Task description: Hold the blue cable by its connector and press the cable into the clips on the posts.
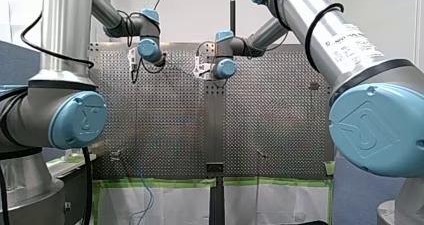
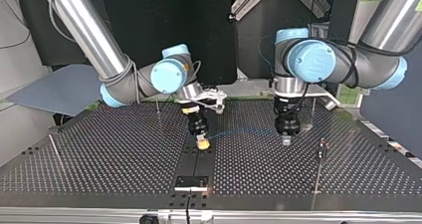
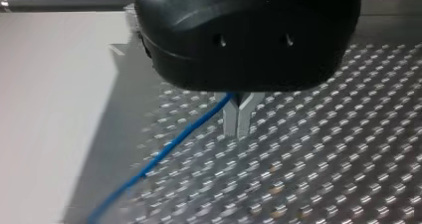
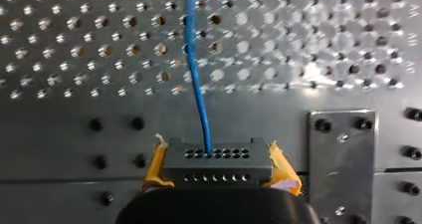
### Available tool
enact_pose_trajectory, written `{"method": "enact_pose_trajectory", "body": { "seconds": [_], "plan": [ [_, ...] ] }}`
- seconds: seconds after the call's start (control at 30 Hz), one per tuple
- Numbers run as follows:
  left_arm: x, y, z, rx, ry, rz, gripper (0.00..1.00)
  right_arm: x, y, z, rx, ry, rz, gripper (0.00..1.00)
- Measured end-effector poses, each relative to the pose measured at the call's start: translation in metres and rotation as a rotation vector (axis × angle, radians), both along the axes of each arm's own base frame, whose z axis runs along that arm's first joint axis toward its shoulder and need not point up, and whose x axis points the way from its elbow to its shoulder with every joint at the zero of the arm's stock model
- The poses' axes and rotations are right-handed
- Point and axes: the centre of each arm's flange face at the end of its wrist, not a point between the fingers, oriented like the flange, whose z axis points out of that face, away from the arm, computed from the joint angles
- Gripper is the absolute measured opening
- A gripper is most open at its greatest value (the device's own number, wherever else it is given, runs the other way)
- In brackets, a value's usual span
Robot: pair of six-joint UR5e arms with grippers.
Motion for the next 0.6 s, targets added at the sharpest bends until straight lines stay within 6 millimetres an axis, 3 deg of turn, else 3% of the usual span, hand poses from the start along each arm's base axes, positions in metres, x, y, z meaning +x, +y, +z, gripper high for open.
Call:
{"method": "enact_pose_trajectory", "body": {
  "seconds": [0.33,0.6],
  "plan": [
    [0.004,-0.04,-0.042,-0.017,0.023,-0.001,0.0,-0.006,0.007,-0.034,-0.01,0.018,-0.058,0.0],
    [-0.009,-0.072,-0.1,-0.016,0.071,0.0,0.0,-0.026,0.0,-0.063,-0.014,0.026,-0.142,0.0]
  ]
}}
